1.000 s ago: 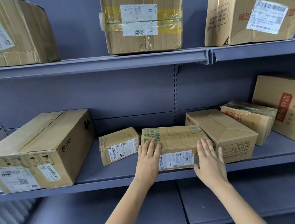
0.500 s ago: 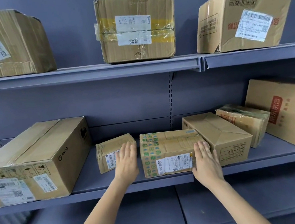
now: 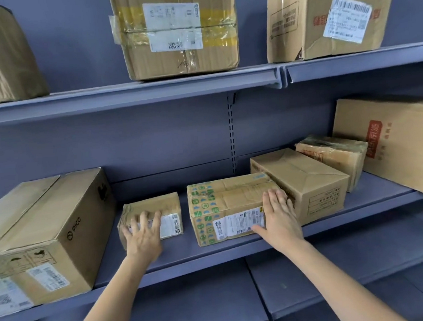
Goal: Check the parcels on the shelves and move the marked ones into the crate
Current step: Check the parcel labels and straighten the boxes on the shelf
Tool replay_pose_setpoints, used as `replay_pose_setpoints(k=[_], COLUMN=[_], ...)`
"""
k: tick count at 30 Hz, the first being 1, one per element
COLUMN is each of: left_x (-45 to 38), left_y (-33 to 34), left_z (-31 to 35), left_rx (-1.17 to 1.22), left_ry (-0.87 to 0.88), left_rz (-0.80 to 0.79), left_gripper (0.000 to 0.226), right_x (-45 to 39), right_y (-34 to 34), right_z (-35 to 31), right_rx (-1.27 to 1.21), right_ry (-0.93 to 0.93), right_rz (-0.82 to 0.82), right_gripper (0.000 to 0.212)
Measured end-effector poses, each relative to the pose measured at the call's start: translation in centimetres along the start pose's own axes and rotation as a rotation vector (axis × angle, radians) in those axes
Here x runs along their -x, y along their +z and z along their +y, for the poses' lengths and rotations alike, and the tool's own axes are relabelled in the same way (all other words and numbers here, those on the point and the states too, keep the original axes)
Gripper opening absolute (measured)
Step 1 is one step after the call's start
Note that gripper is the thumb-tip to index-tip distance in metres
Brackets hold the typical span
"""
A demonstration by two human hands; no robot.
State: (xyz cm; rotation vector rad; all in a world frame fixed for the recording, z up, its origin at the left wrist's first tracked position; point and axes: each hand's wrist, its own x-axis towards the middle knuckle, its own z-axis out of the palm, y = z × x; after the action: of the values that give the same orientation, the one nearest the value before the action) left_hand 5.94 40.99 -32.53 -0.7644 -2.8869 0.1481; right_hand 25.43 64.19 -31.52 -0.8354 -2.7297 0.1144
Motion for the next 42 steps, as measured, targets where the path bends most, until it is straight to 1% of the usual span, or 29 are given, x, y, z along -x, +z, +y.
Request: replay_pose_setpoints(k=[3, 6, 9, 11, 14, 16, 18, 21, 23, 26, 27, 28, 31, 33, 34, 35, 37, 39, 42], left_x=[0.4, 0.6, 0.7, 0.9, 0.9, 0.7, 0.3, 0.2, 0.4, 0.7, 0.8, 0.9, 1.0, 1.4, 1.7, 1.9, 2.5, 3.3, 4.5], left_y=[0.4, 0.5, 0.3, 0.2, 0.3, 0.4, 0.2, -0.4, -0.9, -2.1, -2.5, -3.1, -4.2, -5.4, -5.9, -6.2, -6.3, -6.1, -5.9], left_z=[-0.7, -0.9, -0.5, 0.1, 0.4, 0.1, -0.2, 0.0, 0.6, 2.3, 3.1, 3.9, 7.1, 9.7, 11.1, 12.4, 14.7, 17.0, 19.9], left_rx=[0.02, 0.029, -0.058, -0.131, -0.169, -0.175, -0.16, -0.111, -0.058, 0.043, 0.087, 0.14, 0.221, 0.233, 0.226, 0.222, 0.229, 0.243, 0.291], left_ry=[0.055, 0.068, 0.051, 0.038, 0.034, 0.043, 0.053, 0.024, -0.03, -0.089, -0.091, -0.07, 0.046, 0.076, 0.089, 0.097, 0.089, 0.093, 0.152], left_rz=[0.038, 0.079, 0.097, 0.096, 0.081, 0.091, 0.105, 0.062, 0.044, 0.053, 0.09, 0.161, 0.437, 0.534, 0.558, 0.58, 0.594, 0.57, 0.509], left_gripper=[0.069, 0.069, 0.067, 0.065, 0.065, 0.067, 0.067, 0.064, 0.063, 0.066, 0.066, 0.064, 0.055, 0.057, 0.057, 0.057, 0.057, 0.056, 0.055], right_x=[-0.4, -0.8, -1.2, -1.2, -1.1, -1.0, -0.9, -1.3, -1.9, -2.9, -3.0, -3.0, -2.7, -2.9, -3.2, -3.5, -4.4, -5.0, -4.9], right_y=[0.2, 0.0, 0.1, 0.3, 0.5, 0.8, 1.1, 1.7, 1.1, 0.5, 0.4, 0.1, -0.3, -0.7, -1.3, -2.0, -2.9, -3.1, -2.7], right_z=[-1.1, -1.9, -2.3, -2.2, -1.8, -1.4, -1.0, -0.3, 0.2, 1.4, 2.0, 2.7, 5.7, 8.4, 9.8, 11.2, 13.8, 15.7, 16.8], right_rx=[-0.011, -0.001, 0.035, 0.071, 0.09, 0.103, 0.117, 0.145, 0.148, 0.111, 0.093, 0.066, -0.073, -0.08, -0.067, -0.053, -0.015, 0.017, 0.038], right_ry=[-0.012, -0.019, -0.036, -0.055, -0.077, -0.087, -0.107, -0.138, -0.165, -0.267, -0.29, -0.307, -0.338, -0.329, -0.293, -0.237, -0.097, -0.022, -0.036], right_rz=[0.006, -0.008, 0.001, 0.036, 0.072, 0.075, 0.086, 0.091, 0.087, 0.068, 0.068, 0.067, 0.148, 0.248, 0.263, 0.218, 0.029, -0.094, -0.111], right_gripper=[0.087, 0.084, 0.081, 0.079, 0.076, 0.077, 0.08, 0.084, 0.081, 0.075, 0.073, 0.073, 0.071, 0.066, 0.065, 0.068, 0.08, 0.09, 0.092])
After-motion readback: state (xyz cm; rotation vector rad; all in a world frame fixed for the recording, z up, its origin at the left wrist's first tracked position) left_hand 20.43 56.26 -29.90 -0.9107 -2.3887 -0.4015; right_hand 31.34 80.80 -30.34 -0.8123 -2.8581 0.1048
